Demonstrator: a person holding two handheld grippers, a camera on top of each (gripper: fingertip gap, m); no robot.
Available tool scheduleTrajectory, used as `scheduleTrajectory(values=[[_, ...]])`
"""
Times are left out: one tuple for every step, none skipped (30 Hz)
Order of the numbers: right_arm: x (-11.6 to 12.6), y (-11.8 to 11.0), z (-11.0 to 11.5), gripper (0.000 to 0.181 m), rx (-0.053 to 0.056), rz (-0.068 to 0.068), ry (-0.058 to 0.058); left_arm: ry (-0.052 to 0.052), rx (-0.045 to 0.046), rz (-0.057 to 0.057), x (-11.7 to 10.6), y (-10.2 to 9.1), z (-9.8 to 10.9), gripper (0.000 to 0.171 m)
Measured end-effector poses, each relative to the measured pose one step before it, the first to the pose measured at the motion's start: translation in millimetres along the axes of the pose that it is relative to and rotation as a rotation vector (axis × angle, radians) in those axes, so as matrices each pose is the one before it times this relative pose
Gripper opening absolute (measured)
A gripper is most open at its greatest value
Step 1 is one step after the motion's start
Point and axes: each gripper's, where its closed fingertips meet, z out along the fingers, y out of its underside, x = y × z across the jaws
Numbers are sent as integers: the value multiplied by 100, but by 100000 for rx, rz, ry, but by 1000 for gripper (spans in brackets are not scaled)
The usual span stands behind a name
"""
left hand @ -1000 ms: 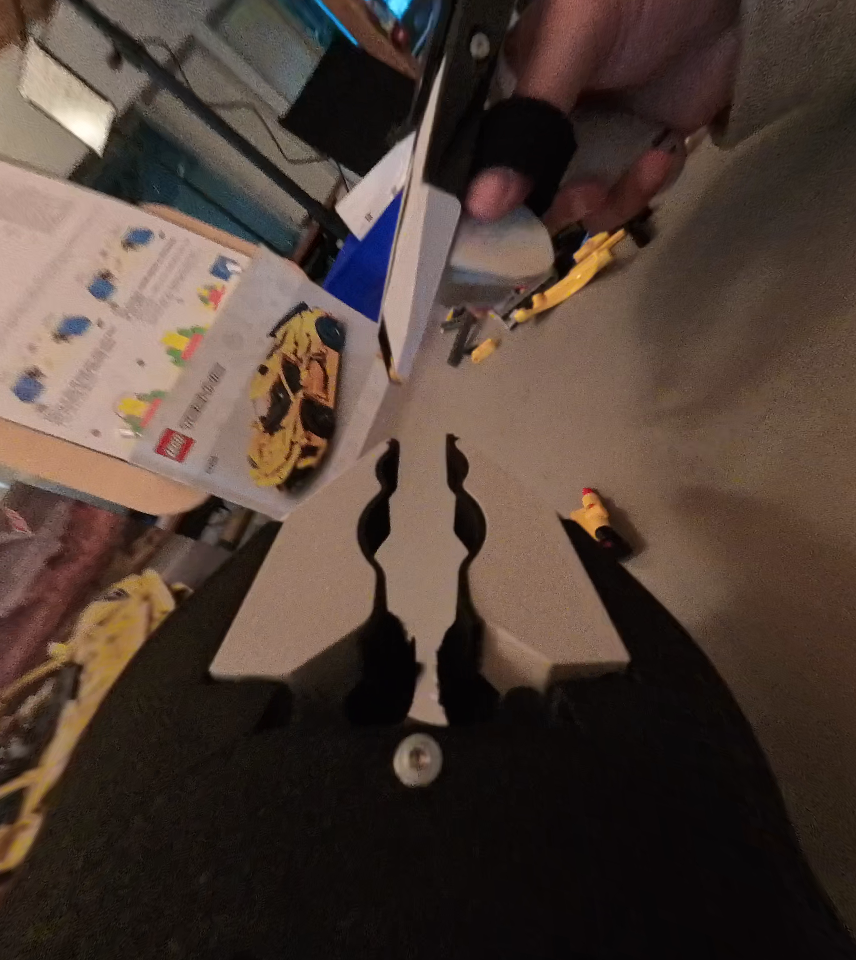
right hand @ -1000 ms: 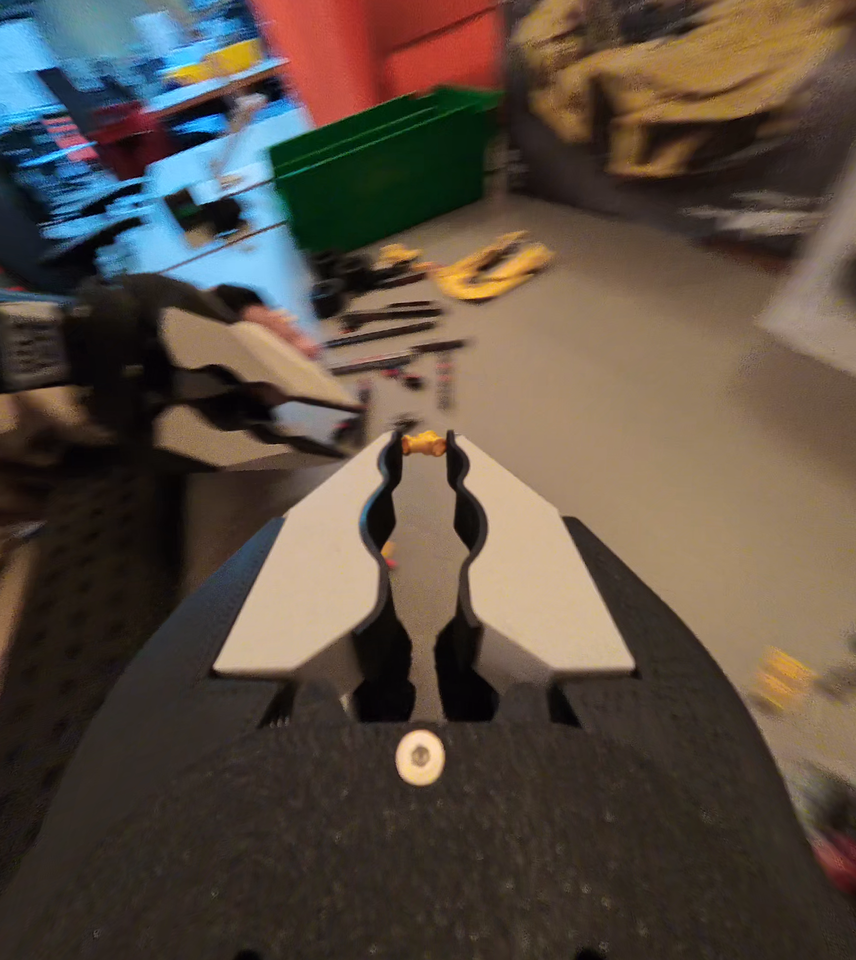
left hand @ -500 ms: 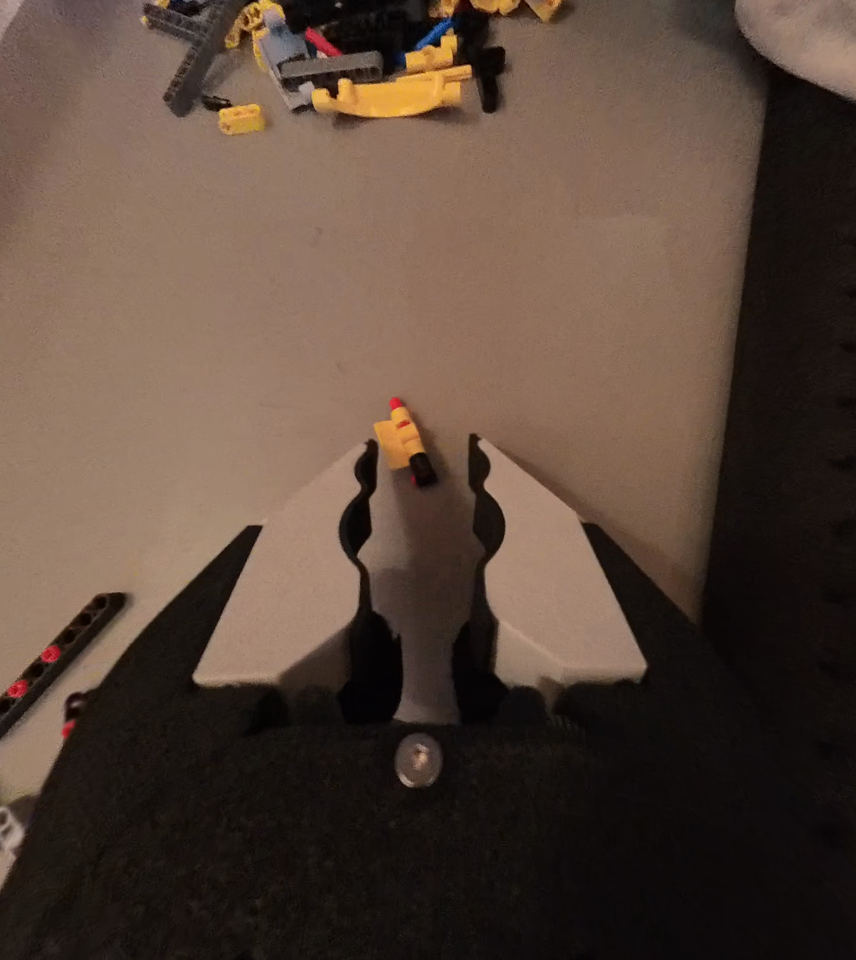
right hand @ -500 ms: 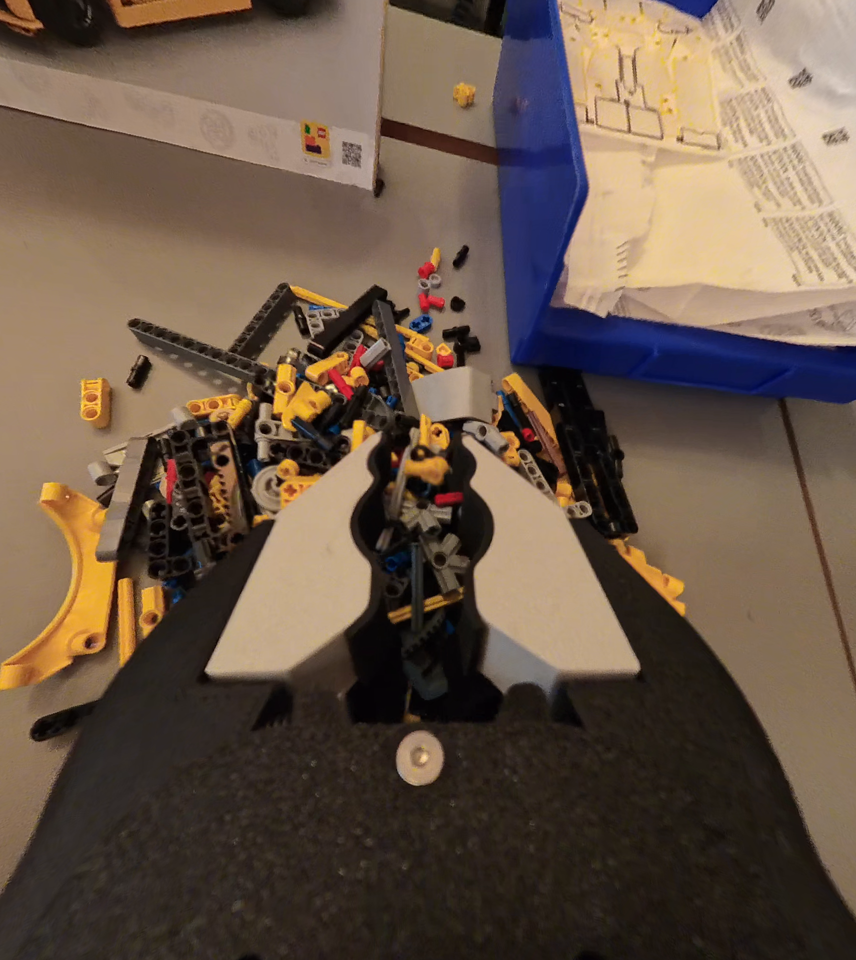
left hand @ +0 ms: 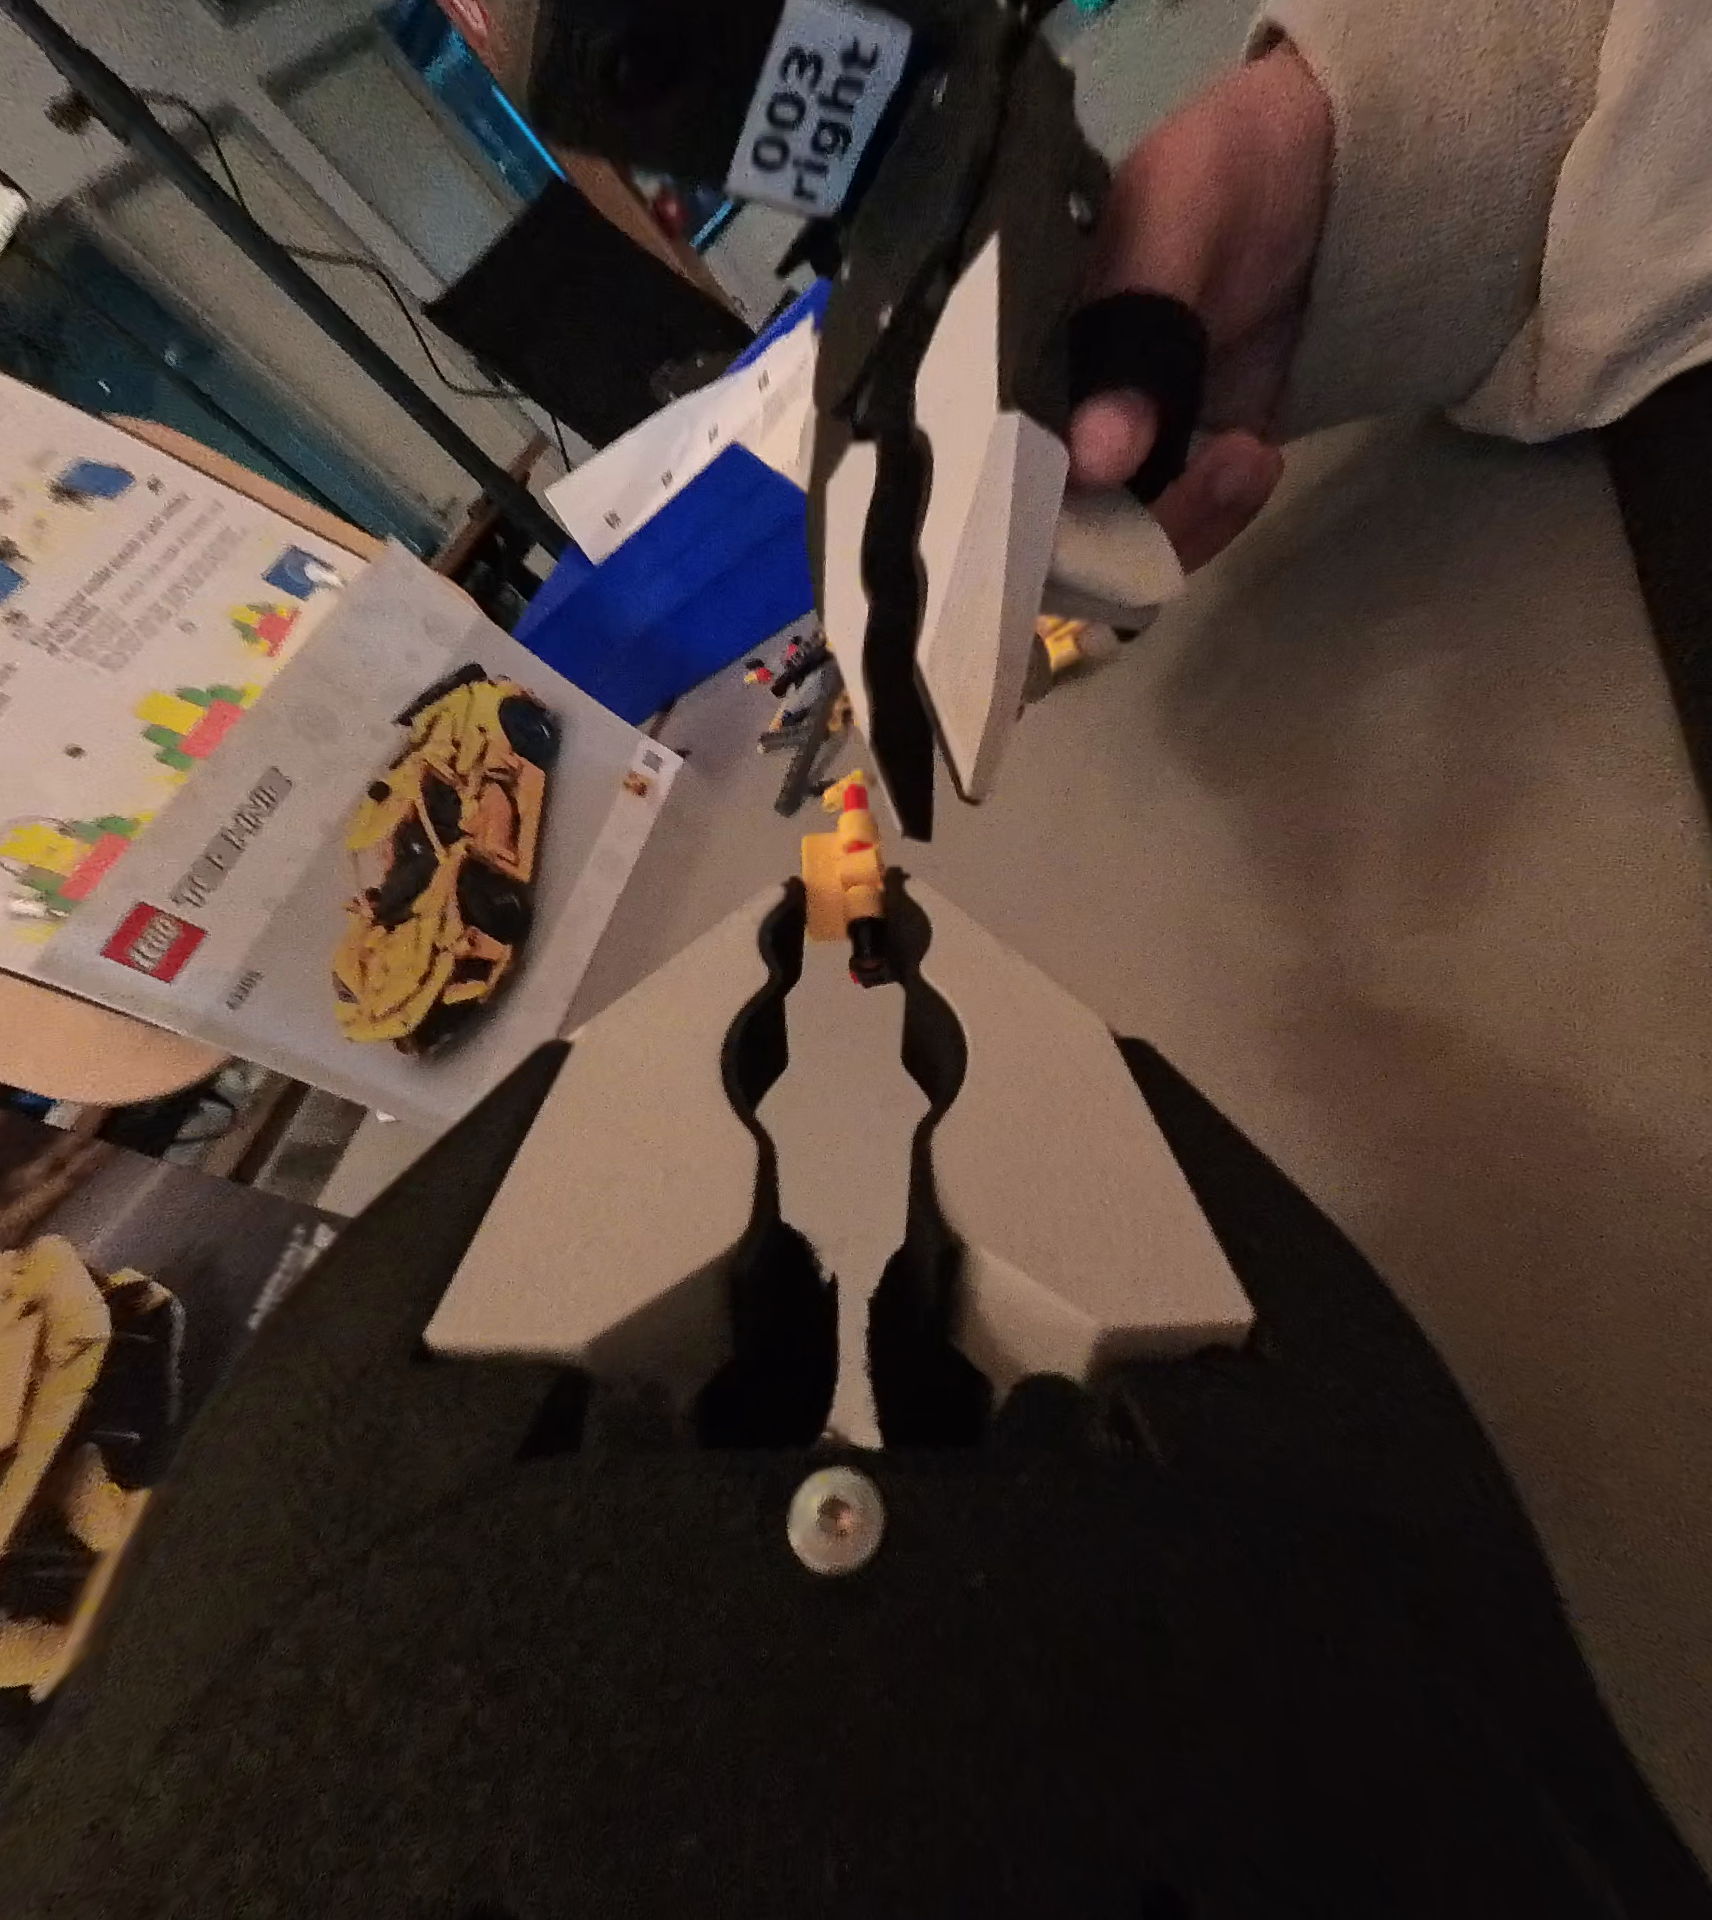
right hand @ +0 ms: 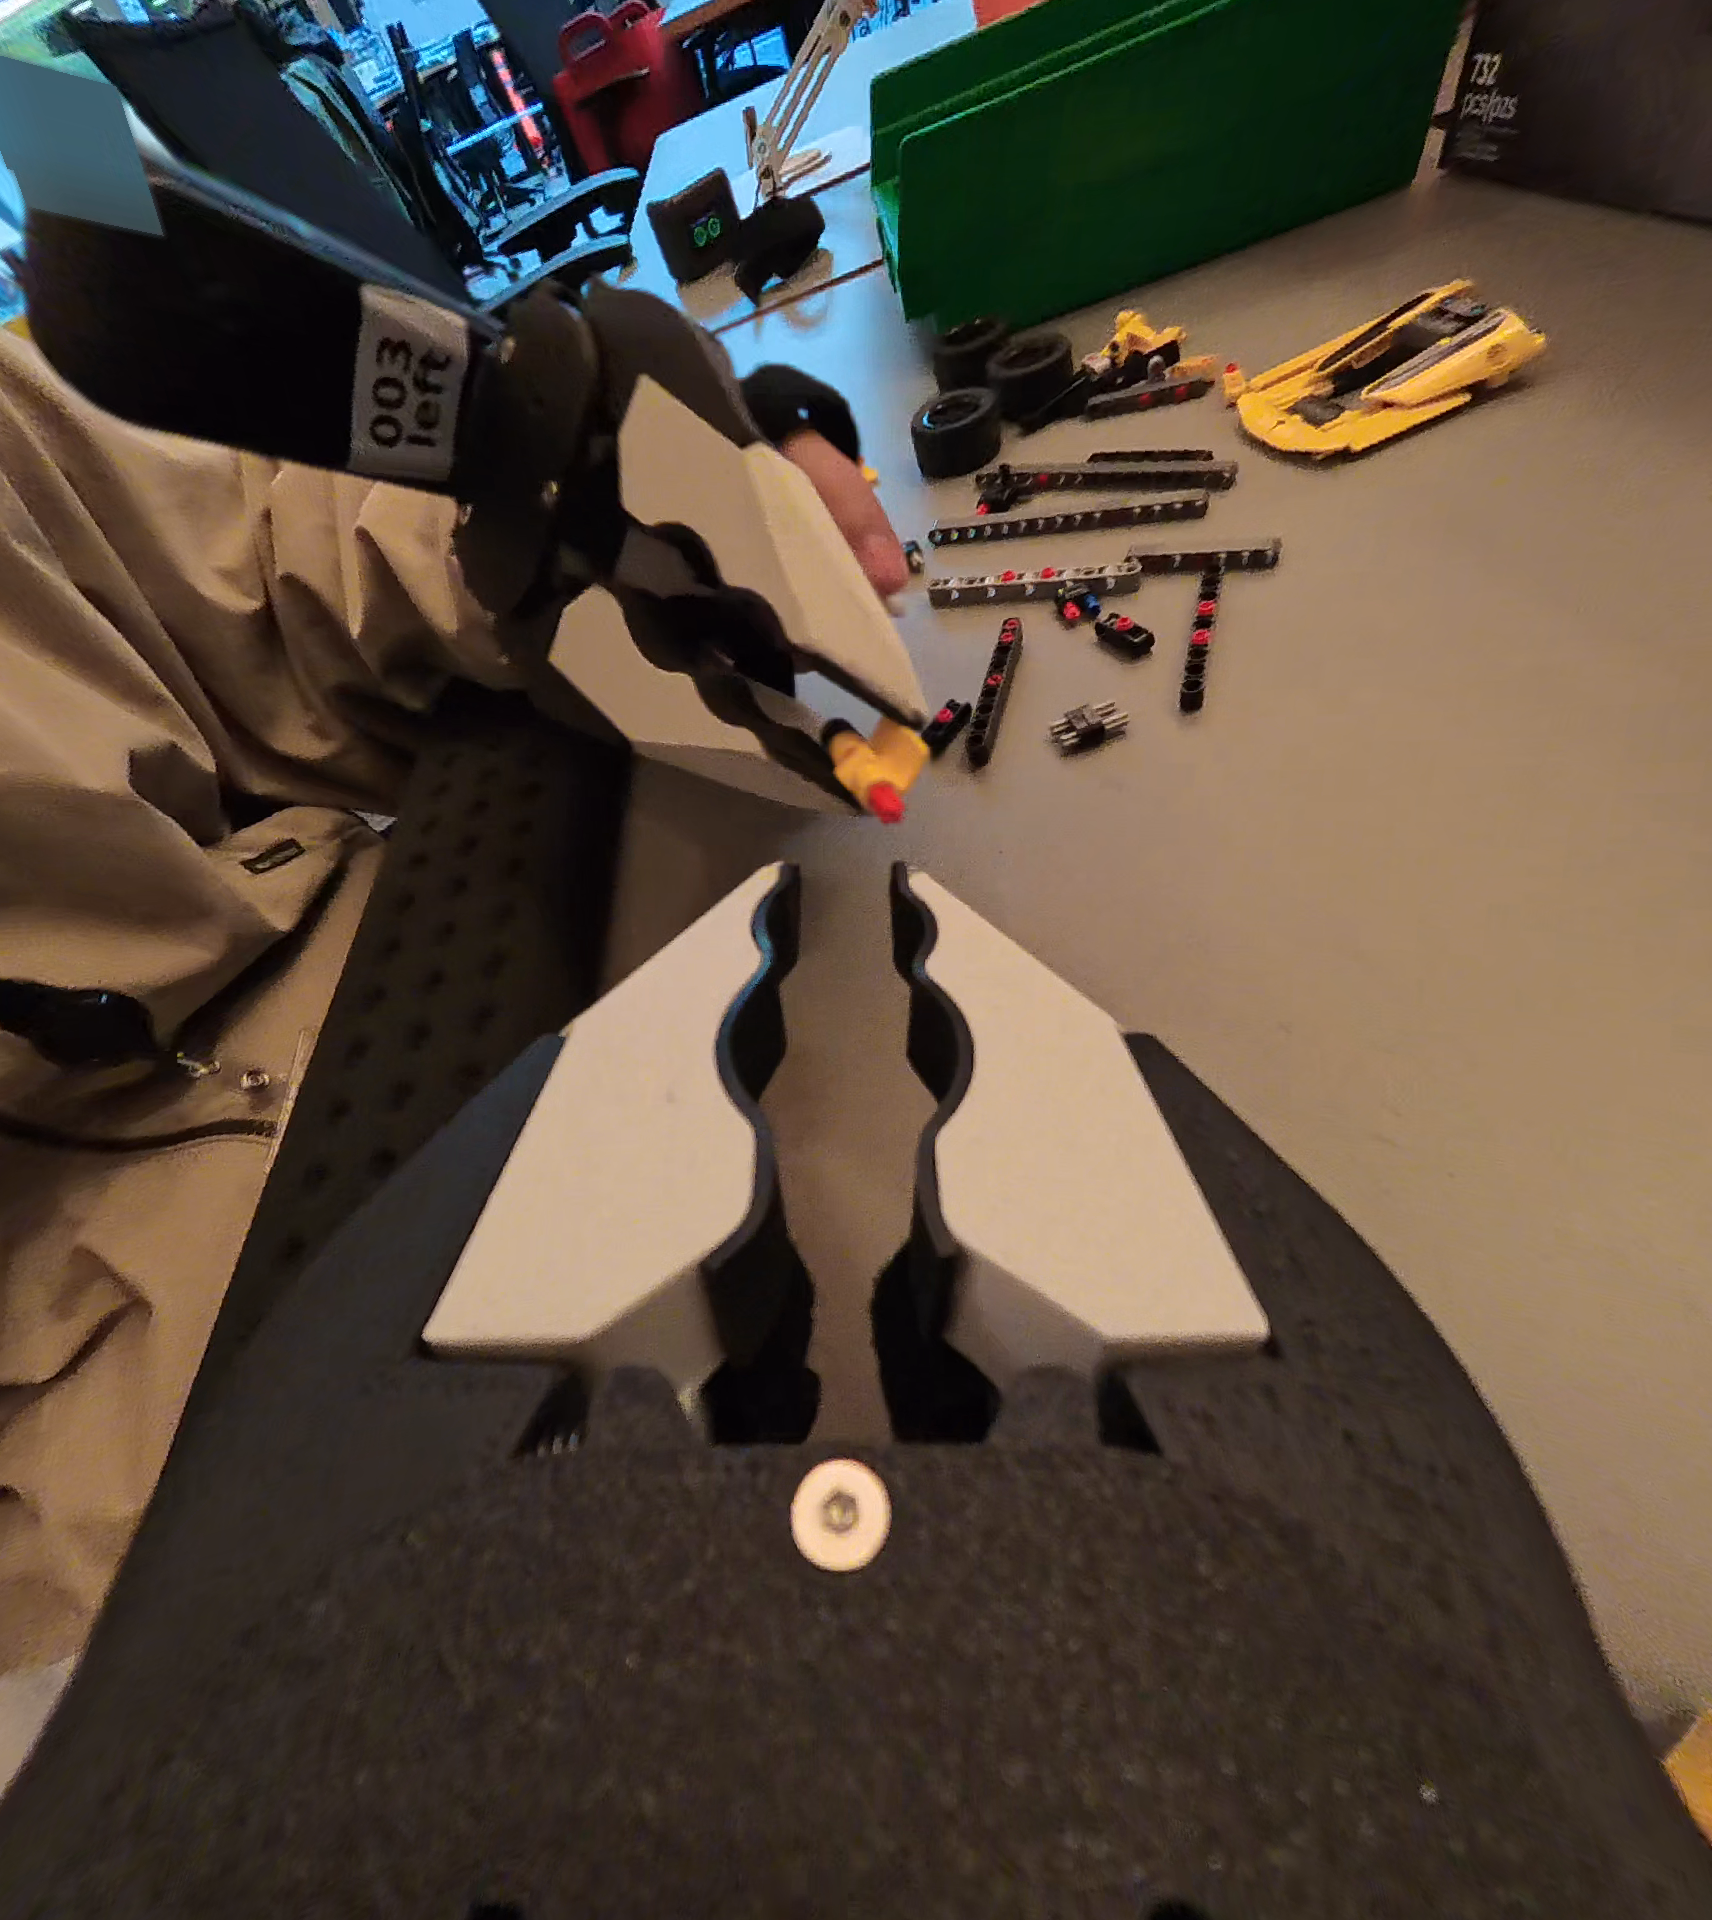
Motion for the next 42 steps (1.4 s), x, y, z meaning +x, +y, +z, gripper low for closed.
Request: scheduleTrajectory(values=[[-9,-81,15,18,932,729,-256,50,1441,2945,153,-277,-63,15],[-163,-98,-79,18,924,792,-1201,470,622,2263,236,-155,-7,15],[-45,-67,-105,18,514,408,-358,494,464,1955,239,-118,26,15],[-68,-6,-82,17,38,-425,-168,1579,525,1456,392,-90,53,15],[-125,136,-24,15,-912,-808,-369,1746,445,1018,406,-33,67,15],[-214,276,59,8,-1757,-708,-1020,1501,-39,1090,354,33,77,15],[-128,335,93,7,-1998,-24,-711,1152,-326,1261,260,64,46,15],[-17,296,132,6,-1459,425,-512,278,-263,1293,97,59,20,15],[42,303,153,6,-1452,794,-204,526,-480,1030,94,74,2,15],[58,233,128,4,-1352,532,55,926,-385,640,143,71,0,15],[-48,-19,24,3,174,-214,-243,-175,221,882,14,7,-56,15],[-120,-148,-40,3,927,-603,-384,-573,571,1645,-40,-51,-59,15],[-84,-3,13,4,213,-568,-150,-304,-42,1799,3,13,-20,15],[16,14,45,7,25,-29,125,-54,-1023,1208,42,177,-1,15],[58,112,58,9,-789,856,21,167,-875,871,79,169,32,15],[-47,41,53,10,-389,829,-835,-186,-91,1077,62,19,-6,15],[-83,-121,-16,11,661,560,-688,-368,35,859,8,-22,-14,15],[-5,2,-24,11,-7,46,31,-116,-111,392,-3,12,-10,15],[-3,-20,-16,11,247,-37,-32,-257,5,536,-36,-12,-13,15],[-3,-83,-45,10,397,276,-96,-492,151,698,-57,6,-48,15],[-42,-58,-37,10,306,372,-414,-280,146,571,-48,19,-66,15],[16,-34,-65,9,201,255,-35,-503,7,656,-68,12,-72,15],[41,-101,-91,9,681,203,103,-980,-4,1000,-117,-13,-70,15],[-68,-98,-28,9,598,258,-496,-387,145,864,-54,-43,-24,15],[-15,-18,-13,8,-76,-108,89,60,130,419,32,-58,-1,15],[3,-9,-12,6,181,-291,201,-235,139,973,13,-62,5,15],[-52,21,-16,4,18,-58,-312,-305,-75,1984,100,-60,15,15],[-54,-37,3,4,219,395,-391,-458,-336,1986,100,-46,-12,15],[-50,34,17,4,-85,260,-285,-209,-317,1253,71,-38,-20,15],[-22,91,7,4,-599,-321,-55,278,-226,812,97,-26,-18,15],[-45,93,15,4,-654,-678,0,175,-61,958,28,-34,-7,15],[-39,-37,-17,4,80,-929,-130,-666,44,544,-26,-88,38,15],[-111,-285,-91,4,1038,-1688,-123,-970,845,-926,-156,-324,-147,15],[-350,-240,-145,4,1177,-2864,-1115,-123,2206,-2615,-261,-491,-273,15],[-377,-301,-247,3,1658,-3210,-1162,21,2195,-3809,-254,-475,-130,15],[-249,-328,-218,3,1701,-1822,-448,-38,1154,-3062,-213,-334,-50,15],[-173,-23,-86,3,1,-878,-744,552,376,-879,-4,-124,0,15],[-28,181,-37,3,-1236,-1420,6,690,-64,154,140,10,31,15],[-29,131,4,3,-839,-913,-13,349,189,-126,105,-11,-28,15],[-120,61,-40,3,-286,-819,-267,621,600,-1056,102,-85,-32,15],[-112,101,-50,3,70,-529,-271,928,386,-1868,97,-57,31,15],[34,56,-67,3,422,48,176,319,-131,-964,31,11,35,15]])
